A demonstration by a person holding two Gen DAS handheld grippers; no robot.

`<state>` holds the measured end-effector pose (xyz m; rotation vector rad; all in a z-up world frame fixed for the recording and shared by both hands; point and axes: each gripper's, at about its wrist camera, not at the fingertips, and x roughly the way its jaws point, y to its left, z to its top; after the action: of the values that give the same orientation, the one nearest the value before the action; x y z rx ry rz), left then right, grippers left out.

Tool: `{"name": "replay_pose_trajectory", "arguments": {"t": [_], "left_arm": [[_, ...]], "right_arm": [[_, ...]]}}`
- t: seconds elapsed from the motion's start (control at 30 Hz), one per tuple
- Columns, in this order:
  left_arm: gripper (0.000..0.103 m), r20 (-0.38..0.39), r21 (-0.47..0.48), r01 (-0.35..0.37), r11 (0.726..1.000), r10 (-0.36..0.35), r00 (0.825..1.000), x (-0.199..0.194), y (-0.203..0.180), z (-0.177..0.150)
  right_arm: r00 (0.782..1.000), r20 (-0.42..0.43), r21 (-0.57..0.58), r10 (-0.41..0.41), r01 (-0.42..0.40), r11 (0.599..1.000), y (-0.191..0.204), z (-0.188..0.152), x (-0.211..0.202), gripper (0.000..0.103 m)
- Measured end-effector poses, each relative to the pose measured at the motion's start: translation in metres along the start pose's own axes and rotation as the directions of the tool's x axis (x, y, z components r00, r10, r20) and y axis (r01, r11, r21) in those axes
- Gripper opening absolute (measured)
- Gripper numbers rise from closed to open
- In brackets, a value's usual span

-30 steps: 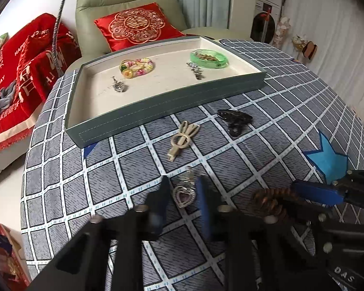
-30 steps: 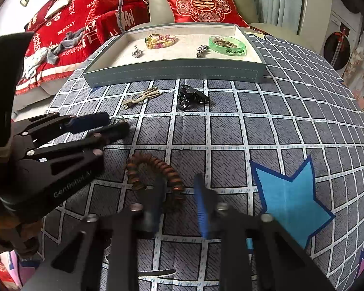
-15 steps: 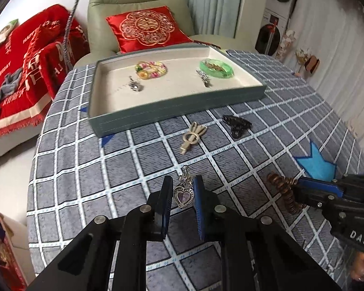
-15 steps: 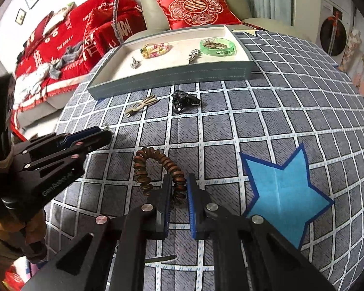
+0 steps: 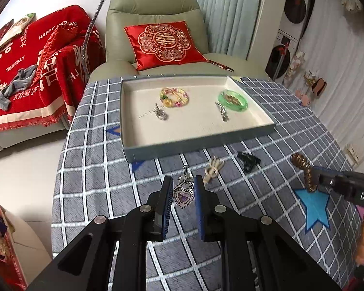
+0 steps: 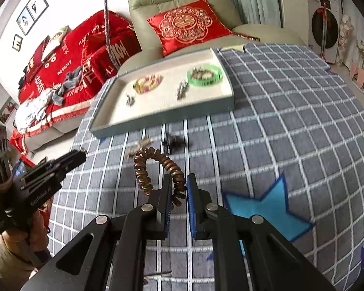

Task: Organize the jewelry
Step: 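Carry the brooch and coil hair tie into the tray and open both tools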

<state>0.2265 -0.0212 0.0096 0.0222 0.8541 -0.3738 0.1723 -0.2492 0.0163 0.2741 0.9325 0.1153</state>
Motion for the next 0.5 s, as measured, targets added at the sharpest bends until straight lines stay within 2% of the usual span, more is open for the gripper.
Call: {"name": "replay_pose_trajectory", "arguments": {"t": [0.23, 0.5], "left_arm": [[0.032, 0.025, -0.029, -0.012, 1.0, 0.013, 1.0, 0.004, 0.011, 0.032], [0.032, 0.056, -0.004, -0.03, 1.0, 0.031, 0.998, 0.018, 0.011, 0.078]], "right_arm": [[1.0, 0.029, -0.026, -0.004, 0.005, 1.0, 0.004, 0.05, 0.005, 0.013], [0.999, 0.034, -0.066, -0.04, 0.042, 0.997, 0.014, 0.097, 0.027, 0.013]]}}
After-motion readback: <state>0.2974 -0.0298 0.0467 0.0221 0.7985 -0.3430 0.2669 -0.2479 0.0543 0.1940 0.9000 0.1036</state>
